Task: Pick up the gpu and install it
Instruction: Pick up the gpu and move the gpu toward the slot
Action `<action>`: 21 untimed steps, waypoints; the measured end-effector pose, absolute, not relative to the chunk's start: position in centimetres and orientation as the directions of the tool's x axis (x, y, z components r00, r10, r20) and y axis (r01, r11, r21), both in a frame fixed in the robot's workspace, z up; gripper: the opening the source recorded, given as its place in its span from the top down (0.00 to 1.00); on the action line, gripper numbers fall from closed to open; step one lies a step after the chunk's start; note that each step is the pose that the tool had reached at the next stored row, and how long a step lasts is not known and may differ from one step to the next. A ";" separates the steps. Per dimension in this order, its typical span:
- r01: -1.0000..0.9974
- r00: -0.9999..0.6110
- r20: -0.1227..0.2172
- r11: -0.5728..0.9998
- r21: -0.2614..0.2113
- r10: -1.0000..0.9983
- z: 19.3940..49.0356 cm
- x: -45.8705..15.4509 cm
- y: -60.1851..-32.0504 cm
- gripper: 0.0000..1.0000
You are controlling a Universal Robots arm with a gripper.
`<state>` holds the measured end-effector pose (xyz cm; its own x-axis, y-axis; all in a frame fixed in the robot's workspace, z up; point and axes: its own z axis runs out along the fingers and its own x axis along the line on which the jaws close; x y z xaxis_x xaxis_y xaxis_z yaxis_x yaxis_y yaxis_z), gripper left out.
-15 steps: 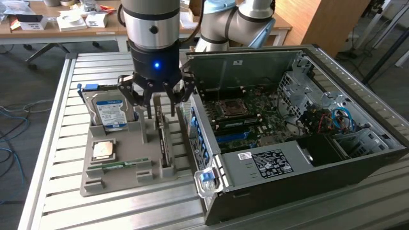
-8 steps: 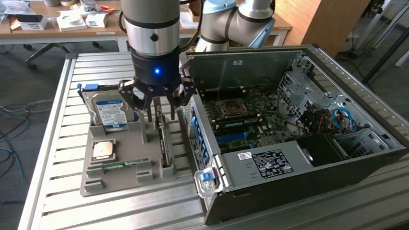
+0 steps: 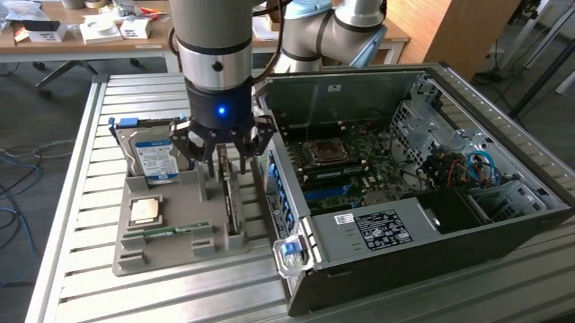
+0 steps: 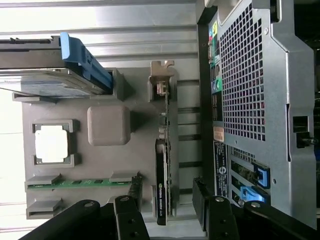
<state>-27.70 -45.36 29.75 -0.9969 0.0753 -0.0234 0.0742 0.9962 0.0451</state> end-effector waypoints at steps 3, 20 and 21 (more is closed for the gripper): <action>0.074 -0.997 -0.023 0.996 0.045 0.075 29.2 -27.7 -45.4 0.47; 0.074 -0.997 -0.023 0.996 0.045 0.075 26.1 -27.7 -45.4 0.47; 0.074 -0.997 -0.023 0.996 0.045 0.075 25.9 -27.7 -45.4 0.47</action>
<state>-27.72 -45.36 25.94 -0.9969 0.0752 -0.0233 0.0741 0.9962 0.0451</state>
